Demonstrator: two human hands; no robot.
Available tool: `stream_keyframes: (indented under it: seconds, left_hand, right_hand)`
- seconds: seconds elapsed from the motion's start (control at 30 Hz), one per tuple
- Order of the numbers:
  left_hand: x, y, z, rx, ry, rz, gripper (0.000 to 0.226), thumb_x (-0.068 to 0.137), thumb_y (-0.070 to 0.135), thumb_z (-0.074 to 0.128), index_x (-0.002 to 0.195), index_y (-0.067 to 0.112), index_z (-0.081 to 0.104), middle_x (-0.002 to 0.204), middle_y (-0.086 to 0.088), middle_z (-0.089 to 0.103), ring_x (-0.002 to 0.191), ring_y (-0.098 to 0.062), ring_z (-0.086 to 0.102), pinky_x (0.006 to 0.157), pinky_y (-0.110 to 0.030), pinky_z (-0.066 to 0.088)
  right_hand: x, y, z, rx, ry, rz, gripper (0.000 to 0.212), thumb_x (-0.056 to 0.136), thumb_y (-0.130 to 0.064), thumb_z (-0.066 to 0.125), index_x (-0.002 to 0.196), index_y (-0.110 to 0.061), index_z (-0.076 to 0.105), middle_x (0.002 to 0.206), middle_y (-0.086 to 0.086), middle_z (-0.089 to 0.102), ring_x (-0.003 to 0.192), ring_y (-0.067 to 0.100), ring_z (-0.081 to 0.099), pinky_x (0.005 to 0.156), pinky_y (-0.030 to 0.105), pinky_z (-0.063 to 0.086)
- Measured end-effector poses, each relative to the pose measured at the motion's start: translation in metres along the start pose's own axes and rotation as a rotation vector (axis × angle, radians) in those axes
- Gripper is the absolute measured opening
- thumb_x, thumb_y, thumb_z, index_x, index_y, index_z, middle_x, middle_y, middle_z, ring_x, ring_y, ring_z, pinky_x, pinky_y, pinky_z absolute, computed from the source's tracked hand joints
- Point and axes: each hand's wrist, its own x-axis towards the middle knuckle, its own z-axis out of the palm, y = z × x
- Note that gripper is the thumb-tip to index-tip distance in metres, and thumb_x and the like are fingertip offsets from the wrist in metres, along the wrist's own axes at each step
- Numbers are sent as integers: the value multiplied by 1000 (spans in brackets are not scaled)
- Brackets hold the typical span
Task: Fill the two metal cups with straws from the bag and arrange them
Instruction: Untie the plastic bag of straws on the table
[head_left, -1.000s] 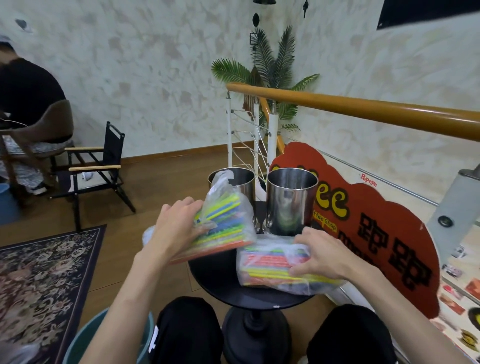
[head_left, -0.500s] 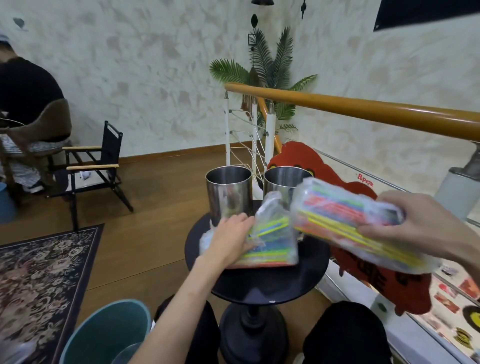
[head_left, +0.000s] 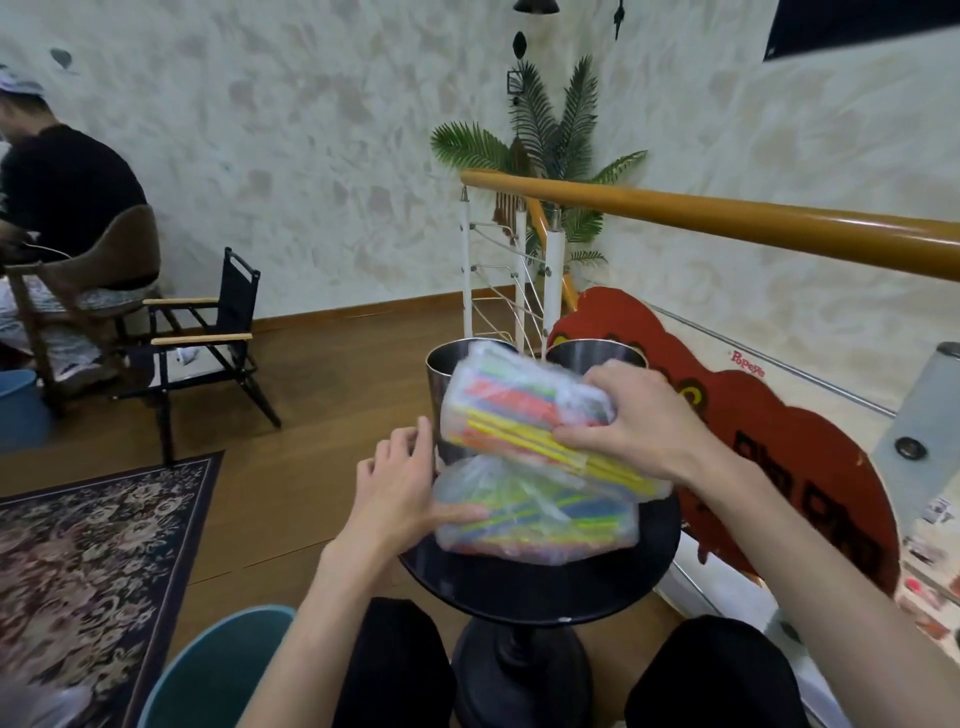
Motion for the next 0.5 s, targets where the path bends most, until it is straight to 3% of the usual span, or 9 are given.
stream_keyframes:
  seconds: [0.1, 0.2, 0.3, 0.4, 0.5]
  left_hand:
    - [-4, -13, -15, -128, 26, -13, 142, 63, 78, 74, 160, 17, -11, 162, -5, 14, 148, -25, 18, 115, -46, 25]
    - [-6, -8, -26, -233, 126, 104, 139, 58, 82, 65, 160, 23, -9, 157, 6, 19, 143, -15, 20, 115, -40, 24]
    - [1, 7, -23, -286, 253, 282, 105, 75, 80, 54, 160, 30, 18, 135, 15, 38, 123, -4, 34, 100, -29, 29]
    - [13, 20, -10, -188, 316, 417, 64, 88, 71, 48, 134, 29, 62, 120, 12, 58, 110, -11, 53, 88, -26, 31]
    - [20, 26, 1, -139, 371, 478, 43, 91, 63, 50, 110, 31, 72, 103, 15, 61, 96, -9, 58, 78, -28, 34]
  right_hand:
    - [6, 3, 29, -119, -176, -5, 53, 79, -58, 75, 113, -20, 63, 105, -9, 53, 104, 20, 57, 78, 37, 46]
    - [6, 4, 44, -158, -219, -33, 61, 83, -57, 73, 132, -24, 58, 117, -6, 56, 112, 19, 56, 80, 35, 45]
    - [7, 8, 50, -160, -202, -79, 71, 82, -58, 74, 142, -27, 52, 127, -8, 56, 120, 17, 55, 92, 37, 46]
    - [4, 13, 46, -68, -241, -113, 85, 78, -63, 75, 150, -32, 43, 137, -9, 54, 127, 13, 51, 104, 38, 43]
    - [-7, 22, 31, 158, -164, -81, 81, 78, -72, 68, 147, -37, 47, 132, -18, 57, 122, -2, 51, 103, 29, 42]
